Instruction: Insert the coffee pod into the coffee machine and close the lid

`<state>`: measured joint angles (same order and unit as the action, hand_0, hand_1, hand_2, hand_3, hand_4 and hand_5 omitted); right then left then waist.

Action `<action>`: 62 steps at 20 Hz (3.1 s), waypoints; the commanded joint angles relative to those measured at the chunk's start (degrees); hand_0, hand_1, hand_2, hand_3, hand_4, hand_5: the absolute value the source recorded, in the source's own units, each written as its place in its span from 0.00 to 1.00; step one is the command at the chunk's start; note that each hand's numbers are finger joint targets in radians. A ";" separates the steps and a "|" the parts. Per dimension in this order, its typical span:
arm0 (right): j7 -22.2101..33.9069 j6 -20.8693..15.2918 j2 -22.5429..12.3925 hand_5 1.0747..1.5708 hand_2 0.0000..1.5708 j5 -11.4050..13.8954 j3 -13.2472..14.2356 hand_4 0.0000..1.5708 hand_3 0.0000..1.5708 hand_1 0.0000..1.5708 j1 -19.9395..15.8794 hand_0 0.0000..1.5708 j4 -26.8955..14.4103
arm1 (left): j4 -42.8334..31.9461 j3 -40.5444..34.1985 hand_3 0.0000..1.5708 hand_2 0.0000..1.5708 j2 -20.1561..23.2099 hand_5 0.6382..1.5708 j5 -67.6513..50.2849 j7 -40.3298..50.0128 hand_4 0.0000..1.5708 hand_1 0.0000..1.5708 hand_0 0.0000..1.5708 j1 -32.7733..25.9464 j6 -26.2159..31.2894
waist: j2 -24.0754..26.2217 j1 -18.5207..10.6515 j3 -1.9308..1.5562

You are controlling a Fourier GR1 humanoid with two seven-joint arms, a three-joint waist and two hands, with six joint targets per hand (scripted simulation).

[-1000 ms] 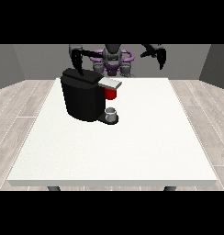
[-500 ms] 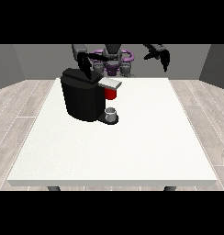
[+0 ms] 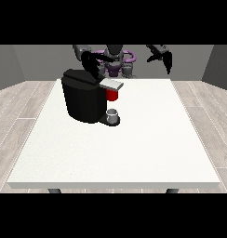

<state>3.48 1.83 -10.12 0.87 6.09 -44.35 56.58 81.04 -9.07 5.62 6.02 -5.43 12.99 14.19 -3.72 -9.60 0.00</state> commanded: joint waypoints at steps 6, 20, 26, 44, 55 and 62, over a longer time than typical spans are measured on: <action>1.55 -1.97 1.32 1.00 0.00 3.25 -1.92 0.00 0.00 0.00 -8.07 0.00 -2.16 | 0.57 0.59 0.00 0.00 1.29 1.00 -1.07 0.54 0.23 0.00 0.00 0.86 1.45 | -2.11 -2.72 0.00; 4.03 -4.88 2.87 1.00 0.00 9.77 -4.58 0.15 0.00 0.00 -20.87 0.00 -5.71 | 0.04 1.90 0.00 0.00 0.27 1.00 -1.14 -3.23 0.24 0.00 0.00 2.13 0.70 | -5.19 -6.38 0.02; 2.91 -4.53 1.64 1.00 0.00 11.62 -4.55 0.06 0.00 0.00 -25.47 0.00 -8.45 | 0.71 1.01 0.00 0.00 1.23 1.00 -2.33 -3.10 0.28 0.00 0.00 5.11 0.99 | -8.70 -8.07 0.03; 2.54 -5.66 0.44 1.00 0.00 11.03 0.45 0.00 0.00 0.00 -36.39 0.00 -15.76 | 2.15 1.23 0.00 0.00 3.68 1.00 -5.29 -0.67 0.17 0.00 0.00 10.25 4.74 | -14.54 -13.84 0.02; -7.96 -4.64 4.04 1.00 0.00 9.82 0.28 0.00 0.00 0.00 -30.76 0.00 -16.11 | 5.55 5.03 0.00 0.00 0.90 1.00 -3.83 0.27 0.17 0.00 0.00 5.85 3.99 | -11.96 -12.38 0.00; -11.29 -5.75 9.98 1.00 0.00 4.68 -6.95 0.17 0.00 0.00 -21.46 0.00 -12.06 | -0.65 3.94 0.00 0.00 0.05 1.00 -3.31 1.22 0.17 0.00 0.00 3.91 2.24 | -3.52 -7.87 0.00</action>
<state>-5.83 -3.35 -2.21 8.84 2.64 -70.85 42.72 82.77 -5.25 6.26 2.22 -5.60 17.55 17.24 -11.36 -19.16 0.02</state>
